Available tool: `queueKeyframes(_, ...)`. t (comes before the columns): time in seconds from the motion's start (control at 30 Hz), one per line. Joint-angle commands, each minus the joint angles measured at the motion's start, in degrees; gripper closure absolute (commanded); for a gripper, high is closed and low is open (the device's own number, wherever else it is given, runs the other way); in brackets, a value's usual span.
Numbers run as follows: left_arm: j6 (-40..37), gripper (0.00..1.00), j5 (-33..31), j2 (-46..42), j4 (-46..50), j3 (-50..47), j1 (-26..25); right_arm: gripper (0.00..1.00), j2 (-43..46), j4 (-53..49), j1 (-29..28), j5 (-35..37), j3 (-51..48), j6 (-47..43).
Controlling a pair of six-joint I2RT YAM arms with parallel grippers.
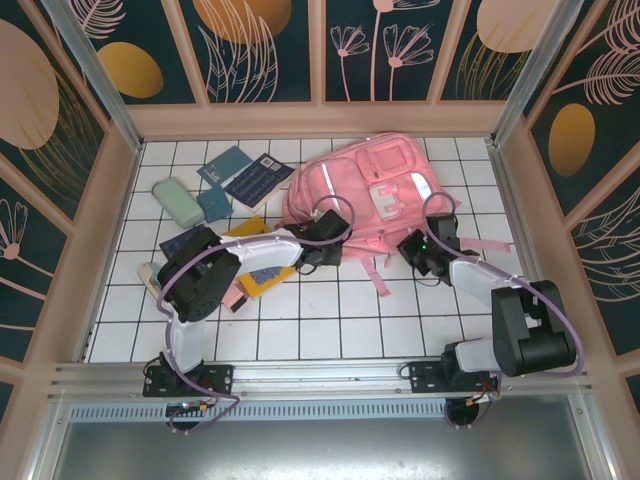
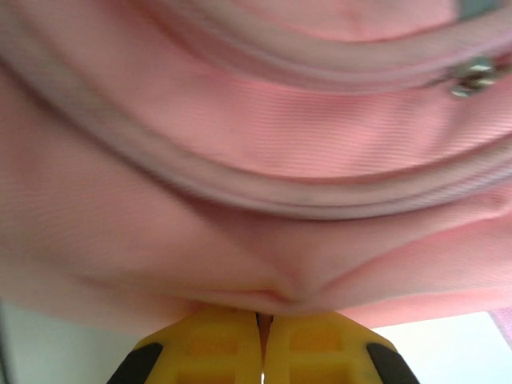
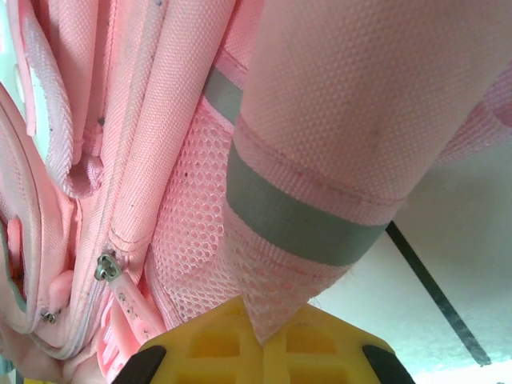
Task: Pack the student bag
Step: Open the student bag at the top-center of the table.
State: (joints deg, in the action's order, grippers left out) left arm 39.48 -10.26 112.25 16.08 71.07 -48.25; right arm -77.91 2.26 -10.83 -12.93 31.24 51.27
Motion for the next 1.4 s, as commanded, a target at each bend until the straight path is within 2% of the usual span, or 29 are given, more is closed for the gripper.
queueKeyframes(0.0,-0.8,1.00,-9.4,-2.6,10.5,-4.7,4.8,1.00,1.1,-3.0,1.7,5.8,1.8,-2.1)
queueKeyframes(0.17,-4.2,1.00,-8.8,-6.2,9.5,-6.7,7.4,1.00,0.1,-3.0,2.6,6.2,3.1,-3.3)
queueKeyframes(0.33,-9.5,1.00,3.6,-9.4,3.4,-8.0,7.0,1.00,-2.8,-4.1,4.3,7.8,7.7,-6.0)
queueKeyframes(0.4,-10.9,1.00,7.7,-10.2,1.7,-7.7,5.7,1.00,-4.0,-4.9,5.6,9.1,10.2,-7.3)
queueKeyframes(0.57,-13.4,1.00,12.5,-8.9,0.8,-4.2,0.0,1.00,-7.0,-5.3,9.8,9.3,15.9,-10.5)
queueKeyframes(0.63,-12.6,1.00,15.4,-7.8,-0.9,-3.0,-1.7,0.88,-8.7,-6.2,11.0,9.2,18.7,-11.9)
queueKeyframes(0.7,-11.2,1.00,17.8,-6.2,-2.3,-1.0,-3.1,0.70,-9.7,-8.2,11.8,9.1,21.3,-12.9)
queueKeyframes(0.83,-10.0,1.00,19.0,-2.7,-2.9,3.5,-5.1,0.47,-6.1,-10.7,11.5,8.3,21.5,-12.7)
queueKeyframes(0.9,-9.7,1.00,20.3,-1.2,-3.3,5.3,-5.6,0.40,-3.3,-12.9,10.6,8.4,20.2,-11.8)
queueKeyframes(1.1,-10.0,1.00,22.0,1.8,-3.1,8.6,-6.4,0.35,5.3,-17.7,5.8,7.3,12.5,-7.0)
queueKeyframes(1.23,-10.3,1.00,22.0,2.3,-2.8,9.1,-6.5,0.37,9.0,-13.5,-0.6,3.0,5.9,-0.1)
queueKeyframes(1.37,-10.7,1.00,21.9,2.4,-2.0,8.9,-6.5,0.39,8.4,-8.4,-5.7,0.6,2.1,7.3)
